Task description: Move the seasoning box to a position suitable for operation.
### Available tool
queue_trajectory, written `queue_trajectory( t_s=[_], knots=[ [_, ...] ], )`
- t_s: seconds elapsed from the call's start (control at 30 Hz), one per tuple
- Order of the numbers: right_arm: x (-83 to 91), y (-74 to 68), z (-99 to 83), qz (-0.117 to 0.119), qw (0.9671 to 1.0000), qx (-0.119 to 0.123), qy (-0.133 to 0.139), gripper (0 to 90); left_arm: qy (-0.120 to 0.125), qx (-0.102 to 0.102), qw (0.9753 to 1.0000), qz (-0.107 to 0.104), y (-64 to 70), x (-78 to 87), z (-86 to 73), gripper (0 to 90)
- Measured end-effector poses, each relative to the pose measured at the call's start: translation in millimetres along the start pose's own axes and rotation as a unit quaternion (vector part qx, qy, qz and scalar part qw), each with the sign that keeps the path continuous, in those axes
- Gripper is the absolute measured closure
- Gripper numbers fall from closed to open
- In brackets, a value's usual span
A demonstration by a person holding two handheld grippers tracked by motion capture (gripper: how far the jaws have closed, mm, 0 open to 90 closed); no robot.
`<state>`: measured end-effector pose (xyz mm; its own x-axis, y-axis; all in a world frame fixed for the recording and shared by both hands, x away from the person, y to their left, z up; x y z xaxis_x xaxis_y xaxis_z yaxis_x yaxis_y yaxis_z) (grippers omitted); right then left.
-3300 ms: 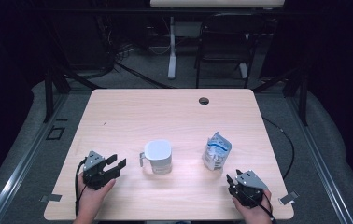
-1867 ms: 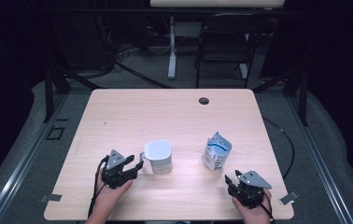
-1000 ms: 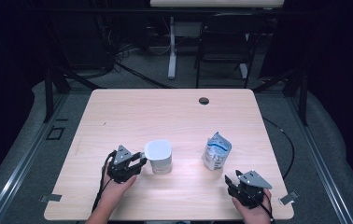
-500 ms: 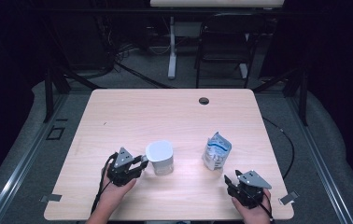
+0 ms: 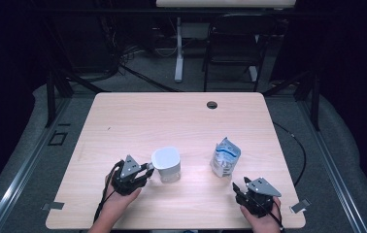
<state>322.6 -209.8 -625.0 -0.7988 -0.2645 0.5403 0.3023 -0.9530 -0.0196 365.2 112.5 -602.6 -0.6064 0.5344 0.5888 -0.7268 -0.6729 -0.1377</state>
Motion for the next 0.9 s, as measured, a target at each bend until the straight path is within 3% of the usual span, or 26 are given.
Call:
queue_trajectory(
  t_s=[0.47, 0.9],
  knots=[
    [1.0, -4.1, 0.9, 0.006, 1.0, 0.002, 0.002, 51.6, -0.004, -0.007, 0.9999, -0.009, 9.9, 9.1, -4.0, 69.3],
    [3.6, -20.2, 4.3, 0.024, 0.9995, 0.02, 0.007, 51.8, 0.001, -0.023, 0.9989, -0.042, 28.6, 12.7, -4.2, 69.2]
  ],
)
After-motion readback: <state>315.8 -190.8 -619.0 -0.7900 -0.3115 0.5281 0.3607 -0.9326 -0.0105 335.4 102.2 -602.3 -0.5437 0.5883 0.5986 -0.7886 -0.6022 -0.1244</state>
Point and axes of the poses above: each handheld gripper's, and its own axes: x roughly backward along the jaws, z roughly out of its top, y roughly to its right, the point moved 10 cm from there along -x, roughly forward along the jaws, and after that the axes turned 6 degrees about -x, right-handed, at the moved point
